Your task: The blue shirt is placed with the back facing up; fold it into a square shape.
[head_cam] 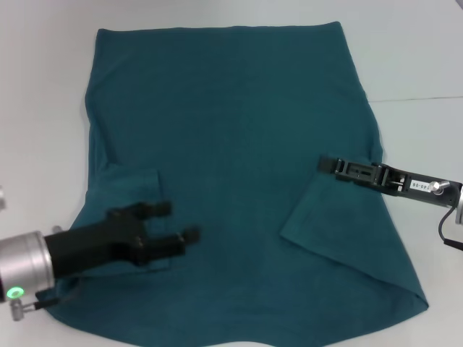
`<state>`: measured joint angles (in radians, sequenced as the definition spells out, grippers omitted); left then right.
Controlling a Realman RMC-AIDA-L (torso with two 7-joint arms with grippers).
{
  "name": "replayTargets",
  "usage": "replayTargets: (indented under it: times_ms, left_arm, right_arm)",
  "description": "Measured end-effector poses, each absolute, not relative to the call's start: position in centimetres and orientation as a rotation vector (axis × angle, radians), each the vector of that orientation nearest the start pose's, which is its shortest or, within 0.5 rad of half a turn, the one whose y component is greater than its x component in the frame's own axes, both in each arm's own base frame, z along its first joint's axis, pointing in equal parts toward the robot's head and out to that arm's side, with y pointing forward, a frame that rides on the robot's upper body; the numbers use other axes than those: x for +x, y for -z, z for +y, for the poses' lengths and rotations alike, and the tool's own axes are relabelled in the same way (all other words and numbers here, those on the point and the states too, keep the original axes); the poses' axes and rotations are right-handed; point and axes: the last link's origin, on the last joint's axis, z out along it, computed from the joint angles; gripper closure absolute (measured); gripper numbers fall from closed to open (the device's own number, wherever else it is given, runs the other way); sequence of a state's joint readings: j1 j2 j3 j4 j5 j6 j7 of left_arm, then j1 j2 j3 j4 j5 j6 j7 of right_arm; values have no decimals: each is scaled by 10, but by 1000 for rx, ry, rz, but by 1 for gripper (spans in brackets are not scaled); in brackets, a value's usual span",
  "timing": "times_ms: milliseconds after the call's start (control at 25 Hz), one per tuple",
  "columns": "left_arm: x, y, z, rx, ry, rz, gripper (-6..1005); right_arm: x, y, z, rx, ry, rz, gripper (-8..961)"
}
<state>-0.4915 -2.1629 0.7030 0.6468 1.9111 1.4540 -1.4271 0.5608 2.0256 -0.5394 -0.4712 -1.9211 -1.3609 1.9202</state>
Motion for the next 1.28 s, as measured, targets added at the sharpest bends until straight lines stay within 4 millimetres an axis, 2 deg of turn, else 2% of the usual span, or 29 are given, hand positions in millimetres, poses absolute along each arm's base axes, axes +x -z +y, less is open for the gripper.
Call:
replayTargets:
  times_ms: [120,320,600,920,1280]
  left_arm:
    - [-268,21,330,-2501,819,-878,111]
    - [-295,8,336,-2328,742,-1036,111]
    - [-328,-7,334,-2152,649,-1154,111]
    - [-346,-14,324,-2103,573,-1250,111]
    - [-353,-18,317,-2120,508,-1326,112]
  right_arm:
    - [289,-15,360,-2201,-956,1482,105]
    - [283,-14,365,-2215,-962,1442,23]
    - [279,-17,372,-2174,-1008,1440,26]
    - [275,-17,376,-2175,-1011,1441,26]
    - [275,-17,376,-2177,-1004,1447,25]
